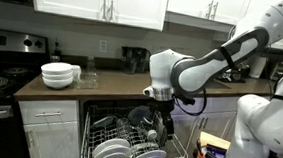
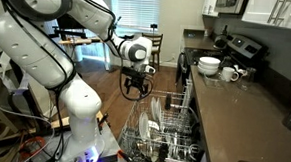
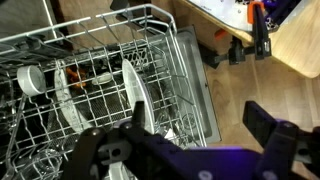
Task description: Remove the plate from the dishwasher
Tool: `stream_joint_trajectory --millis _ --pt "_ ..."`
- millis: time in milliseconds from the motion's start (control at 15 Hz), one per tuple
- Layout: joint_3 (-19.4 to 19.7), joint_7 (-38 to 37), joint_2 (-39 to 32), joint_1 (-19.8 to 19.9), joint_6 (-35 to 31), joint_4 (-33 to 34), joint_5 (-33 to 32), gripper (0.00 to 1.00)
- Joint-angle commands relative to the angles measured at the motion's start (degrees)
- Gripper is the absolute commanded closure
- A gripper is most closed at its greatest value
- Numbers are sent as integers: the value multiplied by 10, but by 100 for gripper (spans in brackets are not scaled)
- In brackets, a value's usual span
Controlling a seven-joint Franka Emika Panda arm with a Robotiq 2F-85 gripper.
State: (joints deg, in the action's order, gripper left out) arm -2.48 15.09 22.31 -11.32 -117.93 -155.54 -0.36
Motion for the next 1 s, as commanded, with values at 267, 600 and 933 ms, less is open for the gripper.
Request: stream_joint_trajectory --millis 267,600,933 --pt "-14 9 -119 12 -109 7 -32 0" --pt "-19 -28 -193 29 -174 21 -99 0" --pt "-15 -51 -249 42 -200 44 -135 0"
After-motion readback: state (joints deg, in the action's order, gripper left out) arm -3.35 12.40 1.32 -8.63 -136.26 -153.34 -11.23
